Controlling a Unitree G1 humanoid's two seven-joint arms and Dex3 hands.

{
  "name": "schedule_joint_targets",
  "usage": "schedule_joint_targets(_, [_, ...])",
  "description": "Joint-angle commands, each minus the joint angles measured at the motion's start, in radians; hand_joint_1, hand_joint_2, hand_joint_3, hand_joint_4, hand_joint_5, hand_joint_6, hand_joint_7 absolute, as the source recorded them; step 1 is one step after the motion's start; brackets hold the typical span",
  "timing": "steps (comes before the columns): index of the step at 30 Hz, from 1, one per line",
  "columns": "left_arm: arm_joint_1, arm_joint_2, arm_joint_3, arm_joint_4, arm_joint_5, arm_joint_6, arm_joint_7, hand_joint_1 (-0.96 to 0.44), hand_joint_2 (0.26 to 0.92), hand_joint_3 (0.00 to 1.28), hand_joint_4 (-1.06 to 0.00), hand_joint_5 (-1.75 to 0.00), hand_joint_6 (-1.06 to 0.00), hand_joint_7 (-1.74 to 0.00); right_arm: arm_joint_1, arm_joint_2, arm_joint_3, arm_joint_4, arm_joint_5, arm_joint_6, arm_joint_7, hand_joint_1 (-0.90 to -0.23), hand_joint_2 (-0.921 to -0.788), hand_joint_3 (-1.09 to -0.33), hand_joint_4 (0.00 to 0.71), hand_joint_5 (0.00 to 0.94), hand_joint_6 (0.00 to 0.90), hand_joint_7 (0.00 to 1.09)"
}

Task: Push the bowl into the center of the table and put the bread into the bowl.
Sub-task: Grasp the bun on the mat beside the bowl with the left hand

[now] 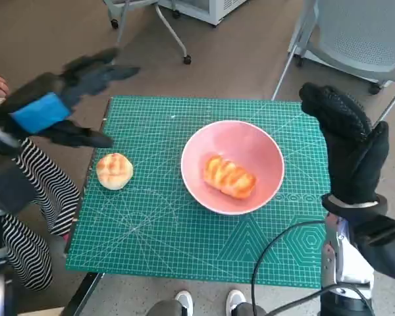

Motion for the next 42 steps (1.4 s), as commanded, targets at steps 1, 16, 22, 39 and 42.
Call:
schedule_joint_targets(1, [0.035, 0.037, 0.006, 0.025, 0.007, 0.012, -0.014, -0.54, 0.823, 0.00, -0.09, -0.02, -0.04, -0.54, 0.004, -0.004, 0.000, 0.025, 0.015, 0.007, 0.016, -0.719, -0.921, -0.695, 0.244, 0.004, 0.138, 0.55])
schedule_joint_targets(16, [0.067, 0.026, -0.067, 0.117, 0.057, 0.055, -0.040, -0.42, 0.762, 0.00, -0.10, 0.00, -0.20, -0.22, 0.002, -0.007, -0.002, 0.037, 0.024, 0.005, 0.033, -0.707, -0.921, -0.695, 0.246, 0.004, 0.142, 0.55])
schedule_joint_targets(22, [0.061, 0.017, -0.124, 0.166, 0.069, 0.080, -0.107, -0.29, 0.713, 0.00, -0.05, 0.00, -0.21, -0.14, 0.006, -0.011, -0.007, 0.027, 0.025, 0.010, 0.035, -0.708, -0.921, -0.696, 0.246, 0.003, 0.143, 0.55])
schedule_joint_targets(39, [0.006, -0.029, -0.248, 0.291, 0.201, 0.096, -0.117, 0.12, 0.707, 0.01, 0.00, 0.00, -0.16, -0.04, 0.019, -0.028, -0.021, 0.016, 0.012, 0.003, 0.035, -0.718, -0.921, -0.694, 0.246, 0.002, 0.144, 0.54])
schedule_joint_targets(42, [-0.001, -0.037, -0.265, 0.322, 0.226, 0.078, -0.097, 0.14, 0.710, 0.01, 0.00, 0.00, -0.16, -0.03, 0.021, -0.030, -0.020, 0.014, 0.008, 0.002, 0.032, -0.719, -0.921, -0.694, 0.246, 0.002, 0.144, 0.54])
